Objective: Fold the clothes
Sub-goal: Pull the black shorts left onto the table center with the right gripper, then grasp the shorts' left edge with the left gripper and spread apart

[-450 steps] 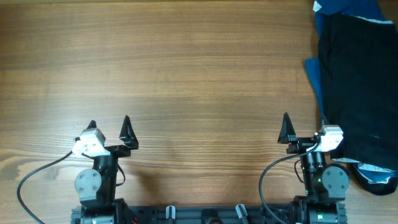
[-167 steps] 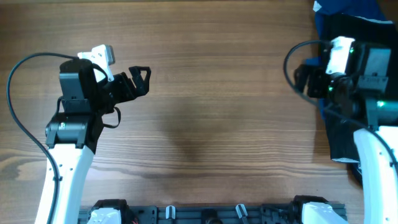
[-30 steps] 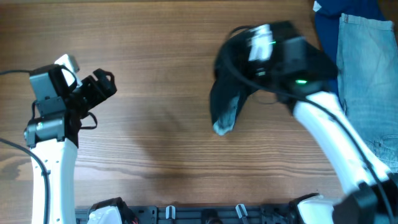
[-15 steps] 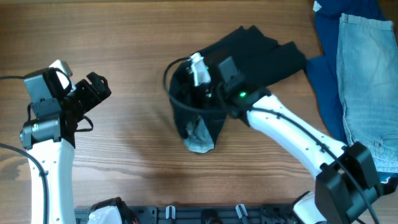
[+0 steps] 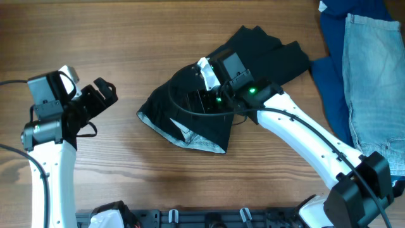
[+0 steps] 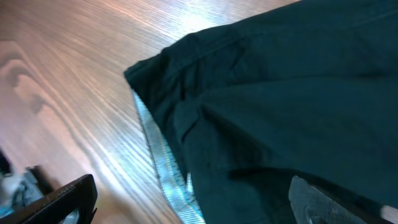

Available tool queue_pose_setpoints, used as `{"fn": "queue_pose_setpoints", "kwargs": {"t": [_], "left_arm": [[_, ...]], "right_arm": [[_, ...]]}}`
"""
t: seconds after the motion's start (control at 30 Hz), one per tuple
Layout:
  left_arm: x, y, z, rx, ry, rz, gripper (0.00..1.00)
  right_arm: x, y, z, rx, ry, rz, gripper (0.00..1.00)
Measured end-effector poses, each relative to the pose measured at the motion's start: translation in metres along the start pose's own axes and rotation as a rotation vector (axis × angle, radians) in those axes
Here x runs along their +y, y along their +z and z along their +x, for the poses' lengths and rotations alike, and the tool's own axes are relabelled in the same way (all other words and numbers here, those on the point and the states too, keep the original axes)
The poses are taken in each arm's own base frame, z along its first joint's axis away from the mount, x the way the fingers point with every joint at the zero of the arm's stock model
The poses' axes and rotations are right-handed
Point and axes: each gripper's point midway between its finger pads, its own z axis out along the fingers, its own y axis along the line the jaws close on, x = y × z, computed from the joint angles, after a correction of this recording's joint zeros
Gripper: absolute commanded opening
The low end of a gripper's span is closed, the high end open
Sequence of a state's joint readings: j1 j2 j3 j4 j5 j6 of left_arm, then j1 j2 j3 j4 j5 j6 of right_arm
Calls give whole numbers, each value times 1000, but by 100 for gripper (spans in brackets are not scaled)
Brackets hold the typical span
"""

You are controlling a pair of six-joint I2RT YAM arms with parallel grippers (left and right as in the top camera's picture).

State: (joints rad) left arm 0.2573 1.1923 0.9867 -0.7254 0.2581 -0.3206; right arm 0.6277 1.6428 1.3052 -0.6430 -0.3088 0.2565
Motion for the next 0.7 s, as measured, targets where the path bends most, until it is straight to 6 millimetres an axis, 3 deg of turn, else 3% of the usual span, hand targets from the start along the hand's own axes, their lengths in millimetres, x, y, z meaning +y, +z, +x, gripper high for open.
{"fn": "queue_pose_setpoints", "kwargs": {"t": [0.2, 0.3, 0.47, 0.7], "left_arm": [[-23, 29, 26, 124, 68, 38, 99], [-20, 49, 36, 186, 66, 22, 98], [-6, 82, 54, 292, 78, -16, 93], [-6, 112, 67, 367, 133, 33, 81]], "right_arm": [[-20, 16, -5, -13, -2, 90, 100], [-33, 25, -8, -18, 6, 127, 100], [-45, 21, -12, -33, 27, 151, 100], [-48, 20, -13, -37, 32, 153, 100]]}}
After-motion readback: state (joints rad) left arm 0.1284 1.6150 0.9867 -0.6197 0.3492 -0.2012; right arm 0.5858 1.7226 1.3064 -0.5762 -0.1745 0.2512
